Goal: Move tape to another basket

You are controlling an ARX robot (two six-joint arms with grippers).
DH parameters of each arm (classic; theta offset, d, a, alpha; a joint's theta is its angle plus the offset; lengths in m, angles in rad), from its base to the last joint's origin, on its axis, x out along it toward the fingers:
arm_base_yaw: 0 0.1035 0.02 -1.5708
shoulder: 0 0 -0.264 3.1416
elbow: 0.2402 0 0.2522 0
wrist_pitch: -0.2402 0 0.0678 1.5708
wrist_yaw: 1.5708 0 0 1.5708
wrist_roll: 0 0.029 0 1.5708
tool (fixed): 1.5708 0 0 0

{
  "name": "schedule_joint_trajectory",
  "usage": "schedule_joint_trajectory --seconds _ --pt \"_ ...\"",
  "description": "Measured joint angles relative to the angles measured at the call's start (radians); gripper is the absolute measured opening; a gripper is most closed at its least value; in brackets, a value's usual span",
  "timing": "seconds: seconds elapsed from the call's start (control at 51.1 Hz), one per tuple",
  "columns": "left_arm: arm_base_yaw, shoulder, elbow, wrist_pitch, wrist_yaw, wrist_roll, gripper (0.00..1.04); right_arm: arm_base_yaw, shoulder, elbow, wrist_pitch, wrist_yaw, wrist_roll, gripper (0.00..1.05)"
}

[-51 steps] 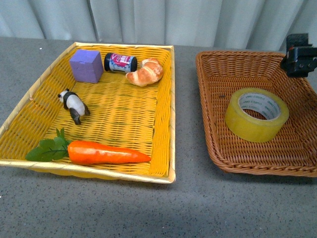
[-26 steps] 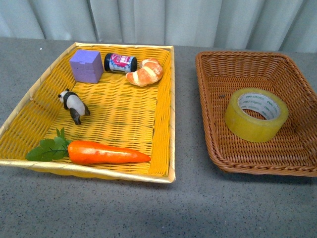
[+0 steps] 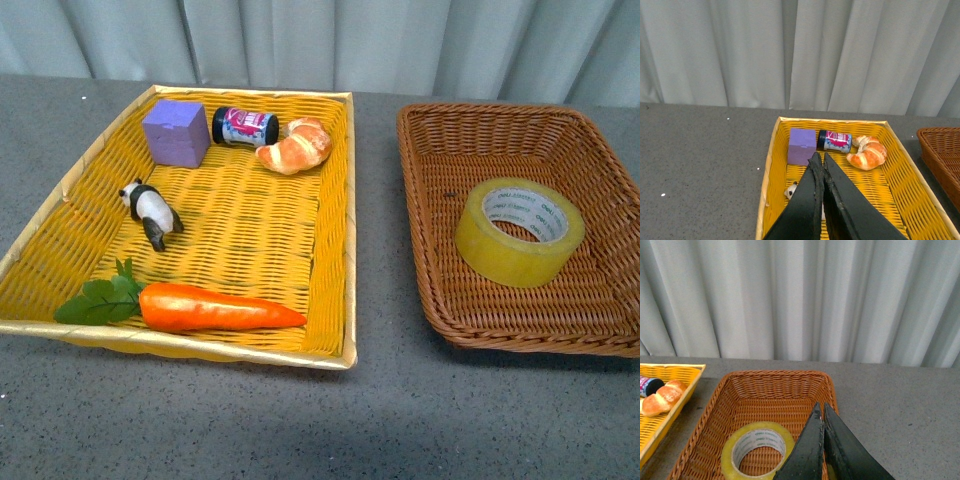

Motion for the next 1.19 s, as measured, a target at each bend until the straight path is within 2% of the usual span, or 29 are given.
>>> schedule_joint_trajectory --seconds 0.039,0.196,0.293,0.372,0.763,1.193 --pt "0.031 -0.03 -0.018 -0.013 0.051 0.0 0.04 0.0 -0.024 -0.01 -0.014 -0.002 0.0 0.01" --pt "0.065 -0.12 -0.061 -0.06 0.061 0.0 0.04 0.0 -0.145 -0.055 -0.093 0.0 0.001 0.01" --pt "0.065 -0.186 -0.087 -0.1 0.067 0.0 0.04 0.0 -0.228 -0.076 -0.152 -0.001 0.001 0.01" --pt "0.066 -0.209 -0.138 -0.068 0.066 0.001 0.04 0.0 -0.322 -0.096 -0.225 -0.002 0.002 0.01" --pt "0.066 -0.489 -0.157 -0.314 0.066 0.001 0.04 0.0 -0.617 -0.127 -0.48 -0.002 0.003 0.01" --pt "0.066 -0.702 -0.158 -0.514 0.066 0.001 0.04 0.0 -0.835 -0.128 -0.684 -0.002 0.003 0.01"
